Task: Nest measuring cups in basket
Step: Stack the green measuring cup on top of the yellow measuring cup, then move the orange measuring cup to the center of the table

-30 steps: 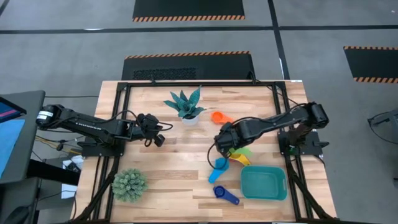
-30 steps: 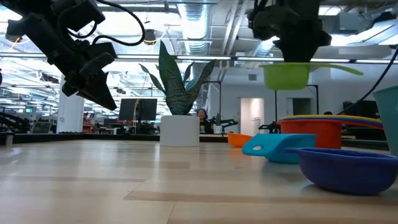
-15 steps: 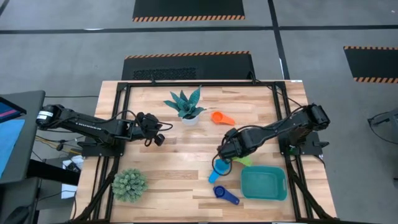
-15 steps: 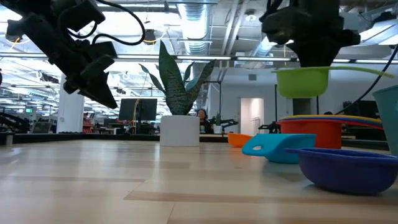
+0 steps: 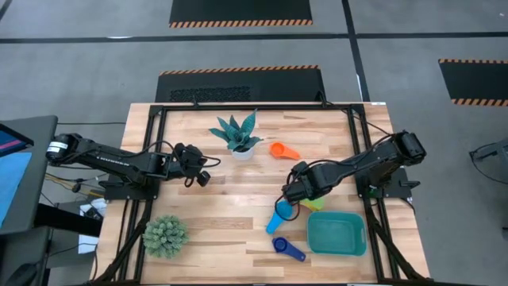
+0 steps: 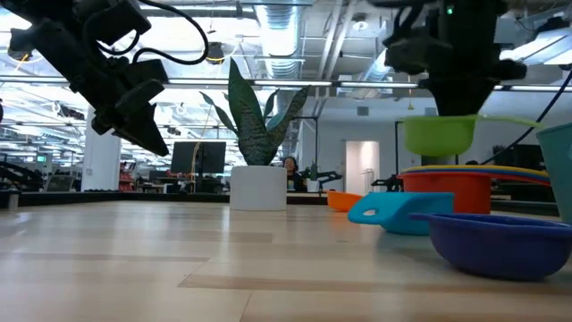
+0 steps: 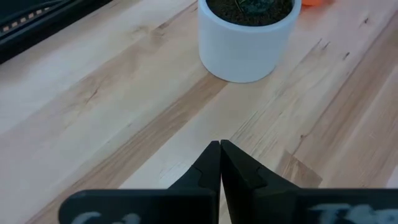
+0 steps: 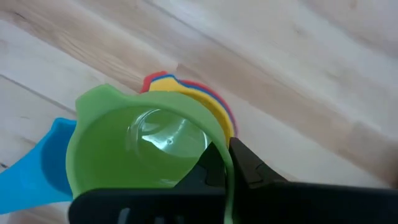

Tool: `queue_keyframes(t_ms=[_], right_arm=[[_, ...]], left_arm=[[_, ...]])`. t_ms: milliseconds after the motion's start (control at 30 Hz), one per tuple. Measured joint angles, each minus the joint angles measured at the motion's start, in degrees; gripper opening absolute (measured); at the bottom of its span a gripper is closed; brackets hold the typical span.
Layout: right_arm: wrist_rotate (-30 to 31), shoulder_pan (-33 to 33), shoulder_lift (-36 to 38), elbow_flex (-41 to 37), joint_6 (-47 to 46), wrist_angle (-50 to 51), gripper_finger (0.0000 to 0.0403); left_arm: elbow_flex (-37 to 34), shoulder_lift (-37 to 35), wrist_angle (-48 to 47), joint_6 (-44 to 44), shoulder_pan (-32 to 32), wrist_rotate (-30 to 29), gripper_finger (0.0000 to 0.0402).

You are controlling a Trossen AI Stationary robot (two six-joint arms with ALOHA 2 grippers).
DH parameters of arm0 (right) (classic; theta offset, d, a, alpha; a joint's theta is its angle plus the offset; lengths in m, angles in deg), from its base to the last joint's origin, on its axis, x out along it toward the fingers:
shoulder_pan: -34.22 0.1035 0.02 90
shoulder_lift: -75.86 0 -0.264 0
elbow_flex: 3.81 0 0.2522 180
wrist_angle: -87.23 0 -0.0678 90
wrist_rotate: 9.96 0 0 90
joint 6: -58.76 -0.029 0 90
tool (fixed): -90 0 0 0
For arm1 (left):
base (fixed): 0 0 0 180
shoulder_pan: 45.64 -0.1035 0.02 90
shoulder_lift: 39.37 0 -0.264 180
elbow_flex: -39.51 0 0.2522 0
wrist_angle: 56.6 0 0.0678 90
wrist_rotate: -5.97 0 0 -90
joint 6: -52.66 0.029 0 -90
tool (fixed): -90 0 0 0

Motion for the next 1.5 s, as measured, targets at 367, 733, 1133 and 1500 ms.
queue_keyframes(t_ms=[367, 733, 1133, 1500], right_arm=[[-1.7, 0.2, 1.6, -4.8, -2.3, -5.0, 0.0035], [-1.7, 0.2, 1.6, -4.8, -2.1, -3.6, 0.0083], [0.6, 0.1, 1.7, -4.8, -0.9, -3.5, 0.0207], [18.1, -5.1, 3.6, -4.8, 16.3, -3.2, 0.0230]], left_arm=[[0.0, 0.0, 0.2, -0.2, 0.0, 0.0, 0.0000], [0.0, 0.0, 0.2, -0.6, 0.0, 0.0, 0.0000], [0.0, 0.0, 0.2, -1.0, 0.0, 0.0, 0.0000], [0.0, 0.0, 0.2, -1.0, 0.0, -0.3, 0.0000]])
